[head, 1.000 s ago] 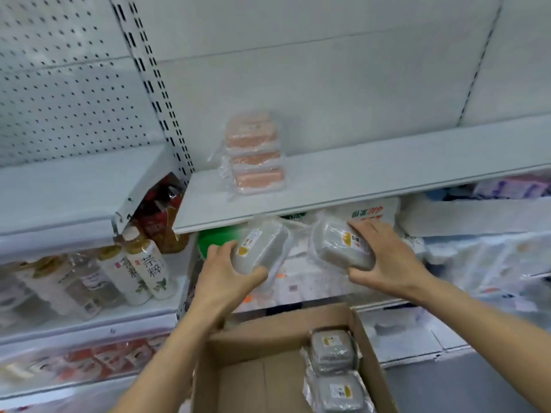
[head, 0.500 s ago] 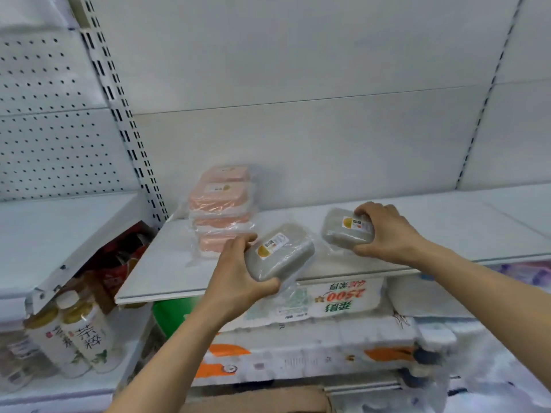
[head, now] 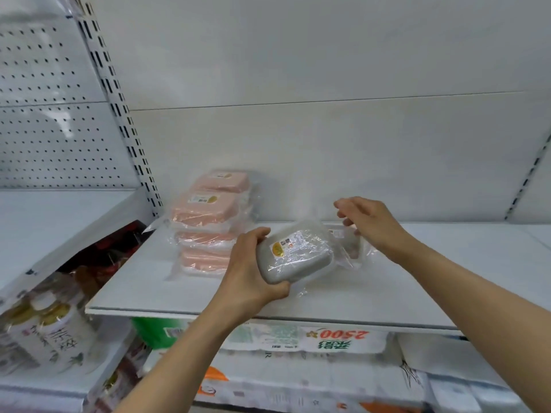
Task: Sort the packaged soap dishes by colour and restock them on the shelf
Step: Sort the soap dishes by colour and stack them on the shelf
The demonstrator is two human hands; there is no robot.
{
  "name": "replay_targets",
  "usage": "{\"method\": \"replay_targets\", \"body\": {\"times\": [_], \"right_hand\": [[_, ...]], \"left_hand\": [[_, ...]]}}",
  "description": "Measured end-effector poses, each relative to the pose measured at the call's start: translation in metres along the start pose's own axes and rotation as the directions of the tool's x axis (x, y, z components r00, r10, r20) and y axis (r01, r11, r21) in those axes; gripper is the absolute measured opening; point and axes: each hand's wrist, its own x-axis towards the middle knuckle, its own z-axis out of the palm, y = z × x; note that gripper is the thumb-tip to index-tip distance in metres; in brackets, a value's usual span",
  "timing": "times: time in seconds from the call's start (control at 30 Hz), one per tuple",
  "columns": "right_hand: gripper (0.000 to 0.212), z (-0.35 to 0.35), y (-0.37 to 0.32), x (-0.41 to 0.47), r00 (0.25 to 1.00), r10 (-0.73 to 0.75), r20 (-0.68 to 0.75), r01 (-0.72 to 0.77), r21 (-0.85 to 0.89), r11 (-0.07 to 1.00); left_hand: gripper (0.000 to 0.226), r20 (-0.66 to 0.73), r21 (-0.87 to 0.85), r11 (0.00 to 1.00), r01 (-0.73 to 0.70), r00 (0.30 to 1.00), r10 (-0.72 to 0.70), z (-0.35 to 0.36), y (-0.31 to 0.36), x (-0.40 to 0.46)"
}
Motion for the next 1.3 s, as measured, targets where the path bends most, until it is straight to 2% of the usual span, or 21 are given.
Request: {"method": "replay_targets", "body": {"times": [0.07,0.13,0.17,0.27,0.37,0.4,0.5,0.6,0.67,0.7,0.77,0.8,0.87,0.9,0.97,1.03,1.1,1.2,1.3], "right_hand": [[0.044,-0.008,-0.015,-0.008,0.988,0.067,0.141,-0.086,0.129,0.988],[0.058,-0.01,-0.022,-0.013,0.952,0.09,0.293,-0.118,0.079,0.99],[0.06,-0.01,-0.022,-0.013,0.947,0.096,0.308,-0.124,0.072,0.99],[0.063,-0.012,-0.021,-0.003,0.978,0.136,0.161,-0.173,0.249,0.953],[0.043,-0.028,-0.016,0.009,0.967,0.239,0.084,-0.252,0.43,0.867],[0.037,-0.032,-0.012,0.012,0.961,0.257,0.102,-0.275,0.451,0.849],[0.025,-0.035,-0.002,0.017,0.946,0.293,0.141,-0.324,0.473,0.819],[0.034,-0.029,0.004,0.023,0.926,0.345,0.154,-0.376,0.46,0.805],[0.045,-0.021,0.005,0.024,0.91,0.384,0.155,-0.414,0.373,0.83],[0.05,-0.018,0.005,0.025,0.907,0.399,0.136,-0.421,0.261,0.868],[0.064,-0.016,0.003,0.025,0.916,0.4,0.035,-0.394,-0.123,0.911],[0.074,-0.017,0.003,0.025,0.929,0.368,-0.036,-0.359,-0.316,0.878],[0.085,-0.021,0.003,0.017,0.973,0.206,-0.103,-0.229,-0.512,0.828],[0.085,-0.023,0.004,0.011,0.994,0.083,-0.073,-0.109,-0.544,0.832],[0.088,-0.024,0.008,0.0,0.989,-0.098,0.11,0.145,-0.601,0.786],[0.095,-0.019,0.017,-0.005,0.952,-0.142,0.269,0.299,-0.734,0.61],[0.095,-0.008,0.026,0.003,0.942,-0.184,0.28,0.335,-0.818,0.468],[0.088,0.011,0.031,0.028,0.937,-0.253,0.24,0.336,-0.814,0.474],[0.085,0.028,0.033,0.054,0.938,-0.268,0.22,0.326,-0.822,0.467]], "left_hand": [[0.093,-0.021,0.027,0.999,-0.042,0.999,0.043,0.008,0.006,0.009],[0.095,-0.014,0.025,0.997,-0.073,0.997,0.073,0.016,0.014,0.02],[0.097,-0.003,0.009,0.997,-0.081,0.997,0.081,0.018,0.018,0.027],[0.101,-0.052,-0.051,0.995,-0.081,0.996,0.078,0.018,0.023,0.054],[0.089,-0.133,-0.194,0.98,0.041,0.989,-0.068,0.01,0.023,0.074],[0.084,-0.128,-0.19,0.98,0.059,0.988,-0.084,0.01,0.019,0.076],[0.075,-0.027,-0.029,0.998,0.057,0.998,-0.058,0.019,0.005,0.069],[0.073,0.031,0.056,0.996,0.073,0.997,-0.075,0.027,-0.003,0.064],[0.075,0.064,0.059,0.995,0.084,0.994,-0.088,0.032,-0.002,0.064],[0.078,0.079,0.046,0.995,0.091,0.992,-0.094,0.035,-0.002,0.065],[0.083,0.111,0.024,0.993,0.113,0.987,-0.115,0.042,-0.004,0.066],[0.083,0.131,0.024,0.993,0.117,0.984,-0.119,0.045,-0.005,0.065],[0.083,0.154,0.034,0.993,0.113,0.981,-0.117,0.05,-0.008,0.065],[0.083,0.154,0.036,0.993,0.11,0.981,-0.115,0.051,-0.01,0.065],[0.082,0.151,0.035,0.993,0.112,0.982,-0.116,0.053,-0.012,0.065],[0.078,0.139,0.03,0.993,0.116,0.983,-0.119,0.055,-0.015,0.067],[0.074,0.12,0.003,0.991,0.136,0.983,-0.136,0.056,-0.017,0.069],[0.072,0.082,-0.073,0.978,0.194,0.979,-0.188,0.054,-0.019,0.076],[0.088,0.059,-0.106,0.958,0.266,0.964,-0.261,0.051,-0.025,0.086]]}}
